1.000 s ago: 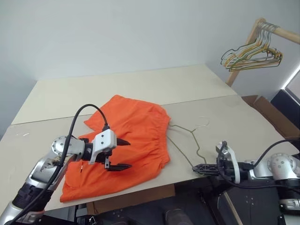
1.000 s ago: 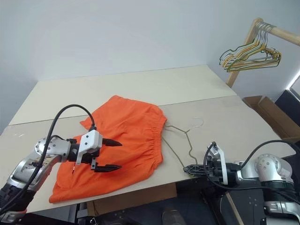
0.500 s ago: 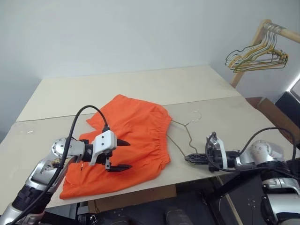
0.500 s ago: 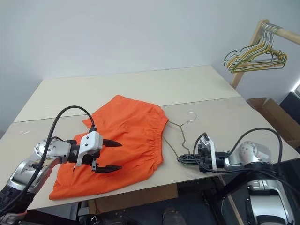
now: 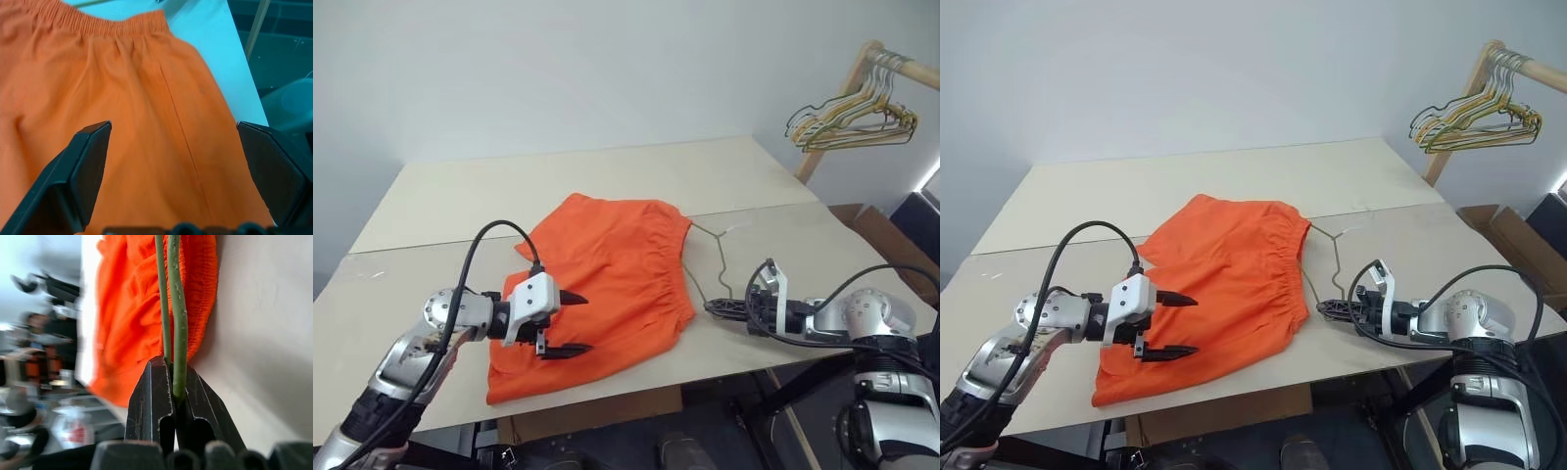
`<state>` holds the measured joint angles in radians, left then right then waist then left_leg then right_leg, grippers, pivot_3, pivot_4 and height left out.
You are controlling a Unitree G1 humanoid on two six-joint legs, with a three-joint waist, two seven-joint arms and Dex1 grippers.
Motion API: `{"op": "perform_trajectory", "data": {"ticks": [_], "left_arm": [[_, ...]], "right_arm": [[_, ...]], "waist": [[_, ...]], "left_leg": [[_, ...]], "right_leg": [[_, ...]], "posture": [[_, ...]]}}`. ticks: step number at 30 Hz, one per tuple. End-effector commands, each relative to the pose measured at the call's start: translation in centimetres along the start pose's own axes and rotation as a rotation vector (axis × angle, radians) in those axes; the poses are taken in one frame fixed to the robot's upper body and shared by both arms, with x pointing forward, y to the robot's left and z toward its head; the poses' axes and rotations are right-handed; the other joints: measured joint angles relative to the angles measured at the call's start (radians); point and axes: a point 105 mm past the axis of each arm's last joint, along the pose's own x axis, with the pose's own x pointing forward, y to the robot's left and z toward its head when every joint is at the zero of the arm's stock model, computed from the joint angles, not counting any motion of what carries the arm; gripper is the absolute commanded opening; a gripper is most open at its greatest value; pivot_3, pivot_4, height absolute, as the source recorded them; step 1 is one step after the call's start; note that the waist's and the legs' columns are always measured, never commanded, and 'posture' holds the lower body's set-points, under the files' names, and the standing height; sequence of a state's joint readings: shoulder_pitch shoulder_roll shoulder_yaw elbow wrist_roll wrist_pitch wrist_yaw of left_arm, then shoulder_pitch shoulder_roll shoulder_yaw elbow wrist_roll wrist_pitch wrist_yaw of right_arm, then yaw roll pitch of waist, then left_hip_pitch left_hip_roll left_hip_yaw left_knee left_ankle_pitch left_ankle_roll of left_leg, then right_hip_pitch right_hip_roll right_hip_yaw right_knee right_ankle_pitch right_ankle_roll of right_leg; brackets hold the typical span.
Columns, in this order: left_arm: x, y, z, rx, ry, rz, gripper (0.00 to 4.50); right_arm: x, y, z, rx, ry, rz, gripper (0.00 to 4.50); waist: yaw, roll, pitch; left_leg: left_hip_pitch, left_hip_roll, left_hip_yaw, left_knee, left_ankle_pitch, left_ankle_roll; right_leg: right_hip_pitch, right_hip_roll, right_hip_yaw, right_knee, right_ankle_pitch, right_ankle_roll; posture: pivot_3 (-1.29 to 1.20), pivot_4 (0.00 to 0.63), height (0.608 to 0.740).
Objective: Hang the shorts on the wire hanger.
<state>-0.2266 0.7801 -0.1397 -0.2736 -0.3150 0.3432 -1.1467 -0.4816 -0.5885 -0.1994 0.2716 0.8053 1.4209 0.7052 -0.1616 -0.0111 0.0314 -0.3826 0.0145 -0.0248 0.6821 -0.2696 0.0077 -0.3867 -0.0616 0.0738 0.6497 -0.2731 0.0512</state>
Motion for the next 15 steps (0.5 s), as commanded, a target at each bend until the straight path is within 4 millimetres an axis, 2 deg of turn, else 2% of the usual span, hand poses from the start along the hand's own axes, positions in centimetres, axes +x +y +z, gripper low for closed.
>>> {"op": "perform_trajectory", "data": {"ticks": [1, 6, 9, 15], "left_arm": [[0.0, 1.7, 1.9, 0.077, -0.046, 0.05, 4.44], [-1.0, 5.6, 5.8, 0.154, -0.163, 0.139, 4.44], [-2.0, 7.6, 7.9, 0.208, -0.214, 0.174, 4.44], [-4.0, 13.6, 12.1, 0.341, -0.253, 0.324, 4.44]], "right_arm": [[-0.3, 2.5, 1.6, -0.242, -0.066, -0.039, 0.0], [-1.1, 3.7, 2.4, -0.583, -0.082, -0.166, 0.0], [-1.4, 4.1, 2.8, -0.696, -0.075, -0.192, 0.0], [-1.3, 6.3, 4.2, -0.875, -0.099, -0.175, 0.0]], "waist": [[0.0, 0.0, 0.0], [-0.001, 0.0, 0.0], [-0.015, 0.0, 0.0], [-0.024, 0.0, 0.0]], "left_leg": [[0.0, 0.0, 0.0, 0.0, 0.0, 0.0], [-0.001, 0.0, 0.0, 0.002, 0.0, 0.0], [-0.001, 0.0, 0.0, 0.002, 0.0, 0.0], [-0.001, -0.001, -0.001, 0.002, 0.0, 0.0]], "right_leg": [[0.0, 0.0, 0.0, 0.0, 0.0, 0.0], [0.0, 0.0, -0.001, 0.0, 0.0, 0.0], [-0.001, 0.0, -0.001, -0.001, 0.0, 0.001], [-0.001, 0.0, -0.002, -0.001, 0.0, 0.0]], "posture": [[-0.19, 0.0, 0.74], [-0.21, 0.0, 0.74], [-0.21, 0.0, 0.74], [-0.21, 0.0, 0.74]]}}
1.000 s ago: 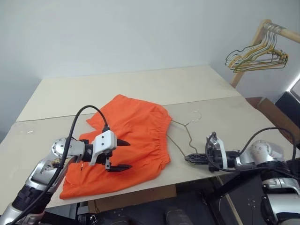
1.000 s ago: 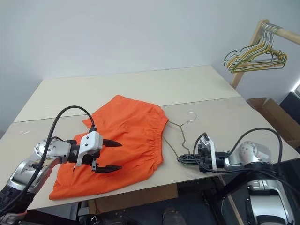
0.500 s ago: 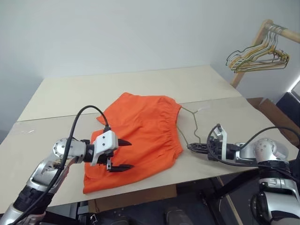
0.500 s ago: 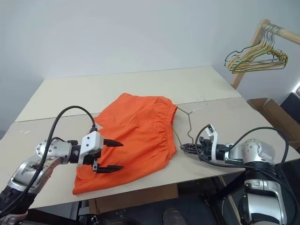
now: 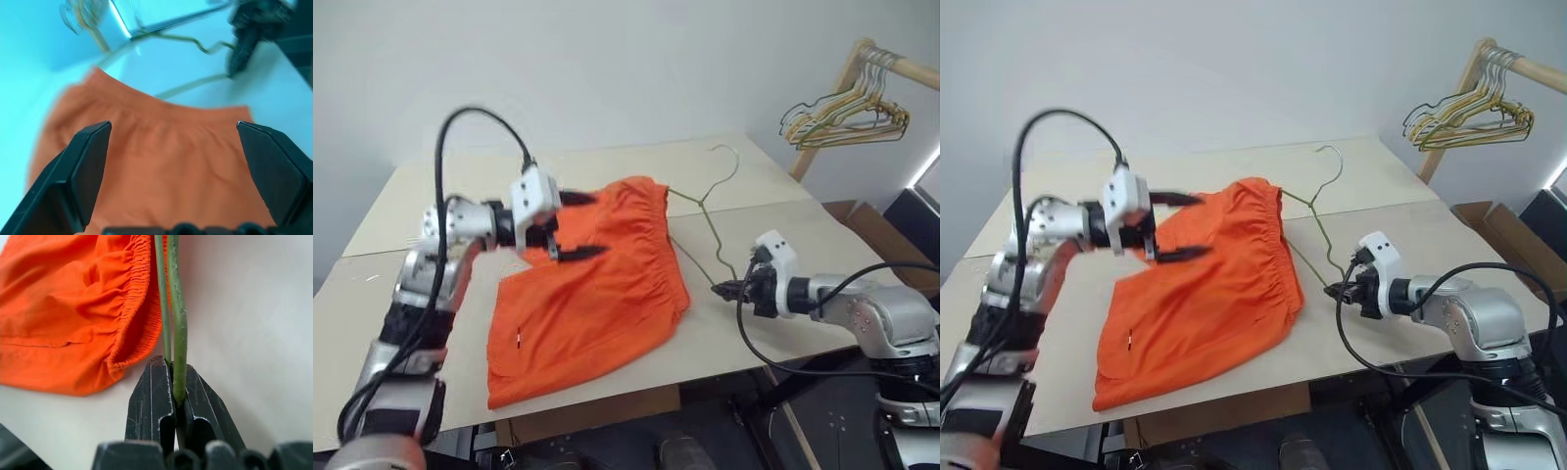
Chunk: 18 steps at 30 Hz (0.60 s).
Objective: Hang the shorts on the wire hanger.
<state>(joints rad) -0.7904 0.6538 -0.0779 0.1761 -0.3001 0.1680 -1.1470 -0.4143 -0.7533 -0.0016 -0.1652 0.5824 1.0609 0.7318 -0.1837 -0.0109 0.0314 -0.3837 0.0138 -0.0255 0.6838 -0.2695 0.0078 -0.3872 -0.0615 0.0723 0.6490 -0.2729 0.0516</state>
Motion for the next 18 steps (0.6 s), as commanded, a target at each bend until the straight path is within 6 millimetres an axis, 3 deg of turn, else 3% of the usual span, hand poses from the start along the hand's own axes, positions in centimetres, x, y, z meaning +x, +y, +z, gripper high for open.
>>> {"op": "perform_trajectory", "data": {"ticks": [1, 6, 14, 18], "left_arm": [[-0.4, 3.9, 1.7, 0.096, -0.022, 0.07, 4.44], [0.1, 6.3, 2.2, 0.106, 0.022, -0.028, 4.44], [0.5, 5.6, 2.2, 0.156, 0.157, -0.277, 4.44], [0.7, 5.1, 1.2, 0.174, 0.247, -0.343, 4.44]], "right_arm": [[-0.4, 1.1, 3.5, -0.148, -0.094, 0.026, 0.0], [0.4, 2.7, 4.7, -0.275, -0.098, 0.076, 0.0], [0.8, 5.3, 5.7, -0.383, -0.108, 0.175, 0.0], [1.1, 6.3, 5.7, -0.464, -0.097, 0.195, 0.0]], "waist": [[-0.004, 0.0, 0.0], [-0.015, 0.0, 0.0], [-0.024, 0.0, 0.001], [-0.026, 0.0, 0.001]], "left_leg": [[0.0, 0.0, 0.0, 0.0, 0.0, 0.0], [0.0, -0.001, 0.0, 0.0, 0.0, 0.0], [-0.002, -0.001, -0.001, 0.0, 0.0, 0.0], [-0.003, -0.001, -0.001, 0.0, 0.0, 0.0]], "right_leg": [[0.0, 0.0, 0.0, 0.0, 0.0, 0.0], [0.0, 0.0, 0.0, -0.001, 0.0, 0.0], [-0.002, 0.0, -0.001, 0.0, 0.0, 0.0], [-0.002, 0.0, -0.001, 0.0, 0.0, 0.001]], "posture": [[-0.2, 0.0, 0.74], [-0.2, 0.0, 0.74], [-0.21, 0.0, 0.74], [-0.22, 0.0, 0.74]]}}
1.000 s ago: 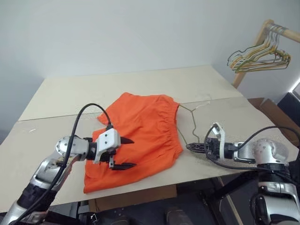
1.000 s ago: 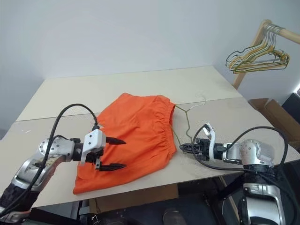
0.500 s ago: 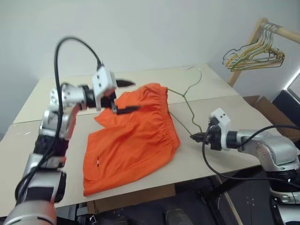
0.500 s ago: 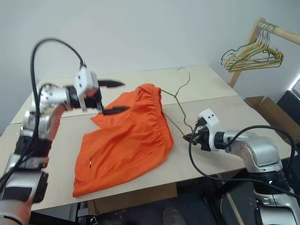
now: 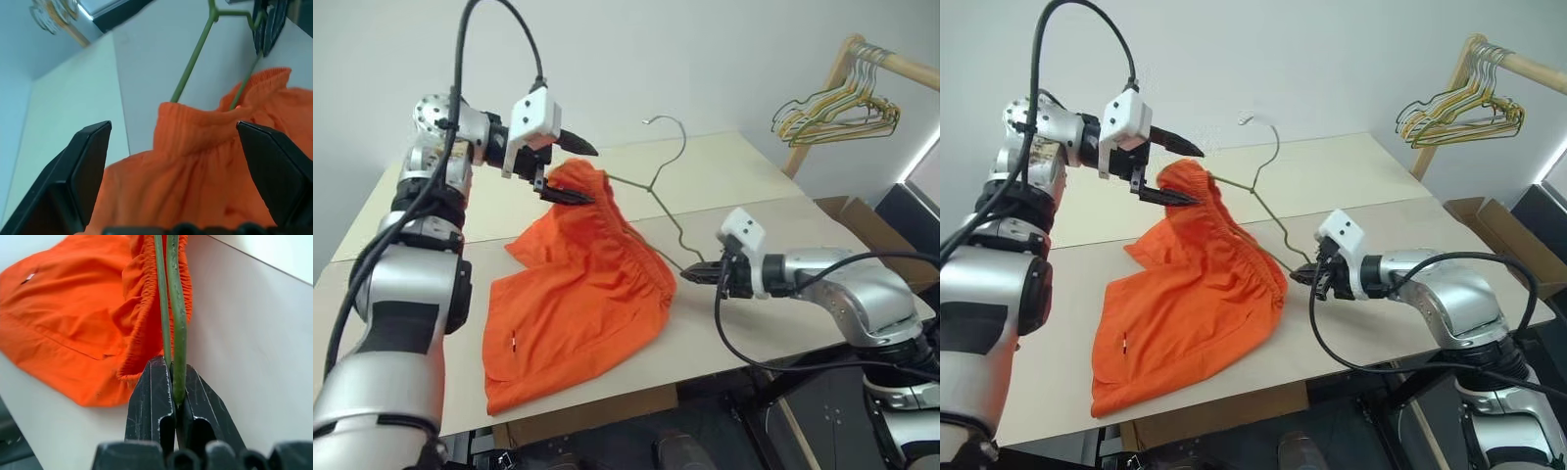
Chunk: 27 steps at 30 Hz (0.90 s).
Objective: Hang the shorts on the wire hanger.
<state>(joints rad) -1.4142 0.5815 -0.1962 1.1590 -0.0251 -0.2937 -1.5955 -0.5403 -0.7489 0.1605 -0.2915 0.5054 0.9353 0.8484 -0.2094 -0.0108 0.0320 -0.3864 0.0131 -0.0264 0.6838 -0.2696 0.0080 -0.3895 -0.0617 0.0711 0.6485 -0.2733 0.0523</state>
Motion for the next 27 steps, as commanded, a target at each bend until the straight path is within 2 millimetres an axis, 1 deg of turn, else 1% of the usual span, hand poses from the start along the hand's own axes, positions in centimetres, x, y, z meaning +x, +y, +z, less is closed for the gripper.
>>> {"op": "perform_trajectory", "data": {"ticks": [1, 2, 6, 9, 16, 19, 21, 27], "left_arm": [[0.0, 0.3, 0.4, 0.037, 0.046, -0.023, 4.44], [0.1, 0.2, 0.4, 0.038, 0.054, -0.033, 4.44], [0.3, -0.8, -1.1, 0.031, 0.133, -0.095, 4.44], [0.3, -1.1, -1.4, 0.001, 0.134, -0.108, 3.86], [0.1, -2.0, -2.3, -0.031, 0.161, -0.146, 1.62], [0.1, -2.2, -2.5, -0.043, 0.163, -0.159, 0.55], [0.0, -2.4, -2.5, -0.049, 0.158, -0.165, 0.02], [0.0, -2.8, -2.7, -0.046, 0.15, -0.179, 0.02]], "right_arm": [[-0.2, 0.7, 2.0, -0.132, -0.041, 0.011, 0.0], [-0.1, 0.9, 2.0, -0.146, -0.035, 0.014, 0.0], [0.1, 1.3, 1.8, -0.168, -0.023, 0.02, 0.0], [0.1, 1.4, 1.6, -0.177, -0.015, 0.022, 0.0], [0.4, 1.7, 1.0, -0.211, 0.009, 0.03, 0.0], [0.5, 1.7, 1.0, -0.227, 0.008, 0.03, 0.0], [0.5, 1.7, 0.9, -0.244, 0.007, 0.028, 0.0], [0.8, 1.4, 0.5, -0.302, 0.005, -0.009, 0.0]], "waist": [[-0.001, 0.0, 0.0], [-0.001, 0.0, 0.0], [-0.002, 0.0, 0.0], [-0.003, 0.0, 0.0], [-0.002, 0.0, 0.0], [0.0, 0.0, 0.0], [0.001, 0.0, 0.0], [0.002, 0.0, 0.0]], "left_leg": [[0.0, 0.0, 0.0, 0.0, 0.0, 0.0], [0.0, 0.0, 0.0, 0.0, 0.0, 0.0], [-0.001, 0.0, 0.0, 0.0, 0.0, 0.0], [-0.001, 0.0, 0.0, 0.0, 0.0, 0.0], [-0.001, 0.001, 0.0, 0.0, 0.0, 0.0], [-0.001, 0.001, 0.0, 0.001, 0.0, 0.0], [-0.002, 0.001, 0.0, 0.001, 0.0, 0.0], [-0.001, 0.001, 0.0, 0.001, 0.0, 0.0]], "right_leg": [[0.0, 0.0, 0.0, 0.0, 0.0, 0.0], [0.0, 0.0, 0.0, 0.0, 0.0, 0.0], [-0.001, 0.0, 0.0, 0.001, 0.0, 0.0], [-0.001, 0.0, 0.0, 0.001, 0.0, 0.0], [-0.001, 0.0, 0.0, 0.001, 0.0, 0.0], [-0.001, 0.0, 0.0, 0.001, 0.0, 0.0], [-0.002, 0.0, 0.0, 0.001, 0.0, 0.0], [-0.002, 0.0, 0.0, 0.001, 0.0, 0.0]], "posture": [[-0.23, 0.0, 0.74], [-0.23, 0.0, 0.74], [-0.23, 0.0, 0.74], [-0.23, 0.0, 0.74], [-0.22, 0.0, 0.74], [-0.22, 0.0, 0.74], [-0.22, 0.0, 0.74], [-0.22, 0.0, 0.74]]}}
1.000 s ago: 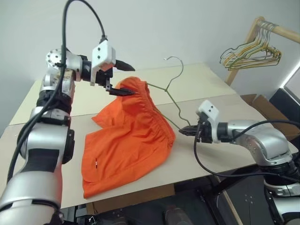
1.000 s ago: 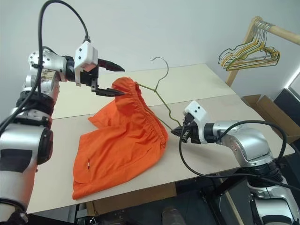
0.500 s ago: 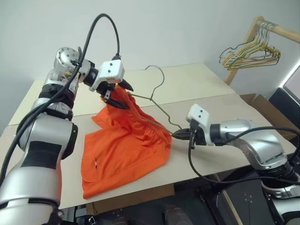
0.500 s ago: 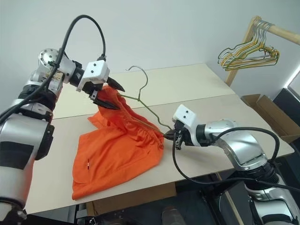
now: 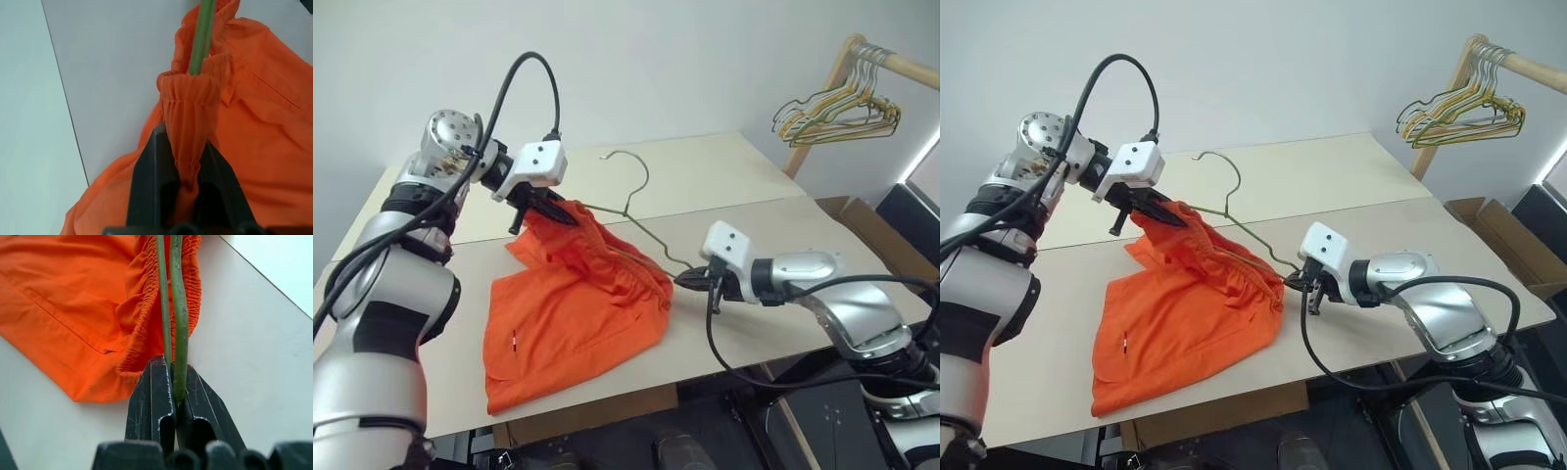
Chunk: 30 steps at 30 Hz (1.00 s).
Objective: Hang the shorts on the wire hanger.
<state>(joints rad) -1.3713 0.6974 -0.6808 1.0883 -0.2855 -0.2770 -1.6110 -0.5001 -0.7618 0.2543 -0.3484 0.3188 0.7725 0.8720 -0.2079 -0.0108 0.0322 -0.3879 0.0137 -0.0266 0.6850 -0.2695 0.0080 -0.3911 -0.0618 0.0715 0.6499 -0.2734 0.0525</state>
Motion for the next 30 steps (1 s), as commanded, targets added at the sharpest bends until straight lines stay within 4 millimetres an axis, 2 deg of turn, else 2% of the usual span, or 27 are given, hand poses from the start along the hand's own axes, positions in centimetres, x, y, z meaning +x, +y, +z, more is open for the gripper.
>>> {"op": "perform_trajectory", "data": {"ticks": [1, 2, 4, 8, 12, 16, 18, 19, 23, 25, 30], "left_arm": [[-0.8, 0.4, 0.7, 0.014, -0.026, 0.028, 0.02], [-0.8, 0.2, 0.6, 0.022, -0.02, 0.025, 0.0], [-1.0, -0.1, 0.3, 0.033, -0.015, 0.023, 0.0], [-1.9, -0.5, 0.1, 0.045, -0.02, 0.038, 0.0], [-3.0, -0.9, -0.1, 0.053, -0.022, 0.06, 0.0], [-3.5, -1.2, -0.4, 0.051, -0.021, 0.067, 0.0], [-3.7, -1.4, -0.5, 0.051, -0.02, 0.068, 0.0], [-3.8, -1.5, -0.5, 0.05, -0.018, 0.07, 0.0], [-4.0, -1.8, -0.9, 0.04, -0.02, 0.077, 0.0], [-4.1, -1.8, -0.9, 0.035, -0.022, 0.08, 0.0], [-4.0, -2.0, -1.0, 0.034, -0.029, 0.077, 0.0]], "right_arm": [[-0.2, 0.4, 1.2, -0.076, -0.043, 0.012, 0.0], [-0.4, 0.5, 1.1, -0.077, -0.038, 0.022, 0.61], [-0.8, 0.6, 1.1, -0.077, -0.044, 0.019, 1.18], [-2.4, -0.6, 1.0, -0.021, -0.076, -0.066, 2.55], [-4.4, -1.5, -0.9, 0.077, -0.066, -0.164, 3.87], [-4.7, -1.0, -2.3, 0.205, -0.076, -0.185, 3.87], [-3.7, 0.2, -2.9, 0.262, -0.079, -0.152, 3.87], [-2.3, 1.3, -3.1, 0.269, -0.093, -0.13, 3.87], [1.0, 4.2, -2.7, 0.253, -0.153, -0.074, 3.87], [2.0, 5.0, -2.5, 0.226, -0.169, -0.055, 3.87], [3.6, 3.6, -1.6, 0.299, -0.235, -0.128, 3.87]], "waist": [[0.0, 0.0, 0.0], [0.0, 0.0, 0.0], [0.0, 0.0, 0.0], [0.0, 0.0, 0.0], [0.004, 0.0, 0.0], [0.003, 0.0, 0.0], [0.003, 0.0, 0.0], [0.003, 0.0, 0.0], [0.0, 0.0, 0.0], [0.001, 0.0, 0.0], [0.002, -0.001, 0.0]], "left_leg": [[0.0, 0.0, 0.0, 0.0, 0.0, 0.0], [0.0, 0.0, 0.0, 0.001, 0.0, 0.0], [0.0, 0.0, 0.0, 0.001, 0.0, 0.0], [0.0, 0.0, 0.0, 0.001, 0.0, 0.0], [-0.001, 0.0, 0.0, 0.001, 0.0, 0.0], [0.0, 0.0, 0.0, 0.001, 0.0, 0.0], [0.001, 0.0, 0.0, 0.002, 0.0, 0.0], [0.001, 0.0, 0.0, 0.002, 0.0, 0.0], [0.0, 0.001, 0.0, 0.001, 0.0, 0.0], [0.0, 0.0, 0.0, 0.002, 0.0, 0.0], [-0.001, 0.0, 0.0, 0.006, 0.0, 0.0]], "right_leg": [[0.0, 0.0, 0.0, 0.0, 0.0, 0.0], [0.0, 0.0, 0.0, 0.0, 0.0, 0.0], [0.0, 0.0, 0.0, 0.0, 0.0, 0.0], [0.0, 0.0, 0.0, 0.0, 0.0, 0.0], [0.0, 0.0, 0.0, 0.0, 0.0, 0.0], [0.001, 0.0, 0.0, 0.0, 0.0, 0.0], [0.001, 0.0, 0.0, 0.001, 0.0, 0.0], [0.001, 0.0, 0.0, 0.001, 0.0, 0.0], [-0.001, 0.001, 0.001, 0.003, -0.001, 0.001], [-0.001, 0.001, 0.002, 0.005, -0.001, 0.001], [-0.001, 0.001, 0.001, 0.006, -0.002, 0.002]], "posture": [[-0.22, 0.0, 0.74], [-0.22, 0.0, 0.74], [-0.23, 0.0, 0.74], [-0.22, 0.0, 0.74], [-0.22, 0.0, 0.74], [-0.21, 0.0, 0.74], [-0.21, 0.0, 0.74], [-0.21, 0.0, 0.74], [-0.21, 0.0, 0.74], [-0.21, 0.0, 0.74], [-0.2, 0.0, 0.74]]}}
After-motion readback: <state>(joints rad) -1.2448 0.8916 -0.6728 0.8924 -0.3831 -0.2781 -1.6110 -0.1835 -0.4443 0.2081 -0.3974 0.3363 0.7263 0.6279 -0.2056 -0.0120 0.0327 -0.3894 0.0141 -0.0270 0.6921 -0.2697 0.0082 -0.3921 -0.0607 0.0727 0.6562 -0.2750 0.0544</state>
